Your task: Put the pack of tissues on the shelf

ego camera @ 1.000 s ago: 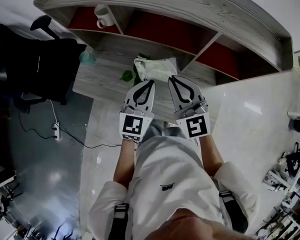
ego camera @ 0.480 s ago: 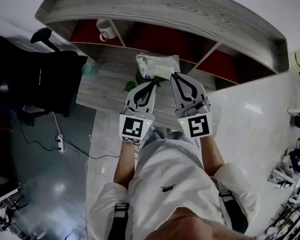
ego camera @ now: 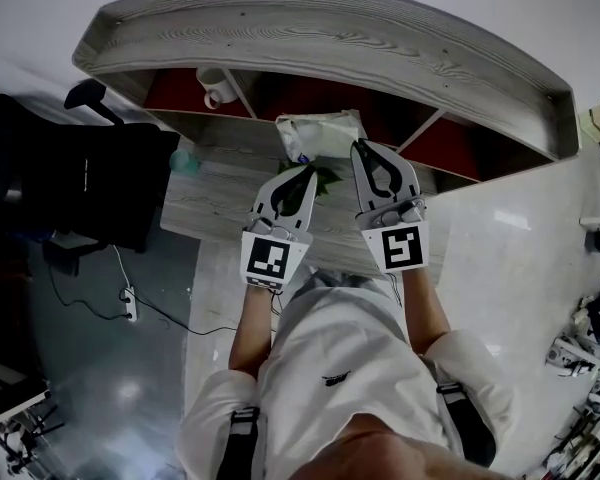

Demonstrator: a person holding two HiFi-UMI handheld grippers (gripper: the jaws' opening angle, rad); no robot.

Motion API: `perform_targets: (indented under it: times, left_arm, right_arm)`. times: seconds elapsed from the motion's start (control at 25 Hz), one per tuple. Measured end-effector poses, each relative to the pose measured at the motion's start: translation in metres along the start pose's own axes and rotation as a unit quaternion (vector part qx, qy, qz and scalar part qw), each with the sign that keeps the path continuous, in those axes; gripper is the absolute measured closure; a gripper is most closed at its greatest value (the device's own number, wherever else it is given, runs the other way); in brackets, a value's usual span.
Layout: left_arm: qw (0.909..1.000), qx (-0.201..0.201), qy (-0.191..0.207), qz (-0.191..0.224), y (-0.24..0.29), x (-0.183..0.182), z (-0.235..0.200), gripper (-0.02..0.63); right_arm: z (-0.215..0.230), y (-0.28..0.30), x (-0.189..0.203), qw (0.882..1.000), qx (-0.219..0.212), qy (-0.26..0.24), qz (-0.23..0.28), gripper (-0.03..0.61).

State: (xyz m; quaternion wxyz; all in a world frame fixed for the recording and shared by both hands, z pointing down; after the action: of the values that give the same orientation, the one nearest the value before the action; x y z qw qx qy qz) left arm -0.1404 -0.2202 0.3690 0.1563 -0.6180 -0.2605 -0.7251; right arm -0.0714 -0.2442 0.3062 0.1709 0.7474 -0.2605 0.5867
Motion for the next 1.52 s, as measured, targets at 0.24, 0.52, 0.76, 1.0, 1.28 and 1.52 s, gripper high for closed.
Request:
perform_targets:
  times: [0.24,0.52,0.76,1.0,1.28,1.52]
  left_arm:
    - [0.9999,0.008,0.005,0.005,0.013,-0.007,-0.014,0.584]
    - [0.9997,0.022,0.011,0.008,0.027,-0.011,-0.021,0.584]
    - [0.9993,0.032,0.016,0.009,0.038,-0.013,-0.023,0.584]
    - [0.9990,0.039,0.020,0.006,0.045,-0.012,-0.023,0.584]
    - [0.9990,0.043,0.011,-0.007,0.053,-0.001,-0.023,0.584]
    - [0.9990,0.042,0.002,-0.016,0.064,0.008,-0.025,0.584]
  right_arm:
    - [0.015,0.016,-0.003,1.000,0.024,0.009,0.005,0.543]
    - [0.033,0.024,0.000,0.999,0.053,0.009,0.004,0.543]
    - [0.047,0.027,0.002,0.997,0.078,0.012,0.006,0.543]
    - [0.058,0.031,0.001,0.995,0.096,0.014,0.010,0.543]
    - [0.061,0.037,0.007,0.995,0.100,0.010,0.002,0.543]
    - [0.053,0.039,0.020,0.995,0.093,0.010,-0.017,0.541]
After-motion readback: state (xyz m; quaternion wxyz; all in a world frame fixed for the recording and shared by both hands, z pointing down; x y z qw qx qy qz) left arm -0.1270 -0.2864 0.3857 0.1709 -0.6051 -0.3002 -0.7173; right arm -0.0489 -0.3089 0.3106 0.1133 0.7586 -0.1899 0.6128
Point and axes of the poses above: the fingertips, and each gripper's own axes: y forward along the fingers, z to its right, x out of its underside, the point moved 1 cm from there along -y, backward along the fingers, and after that the axes turned 4 degrees about -z, right-handed, at the moved point
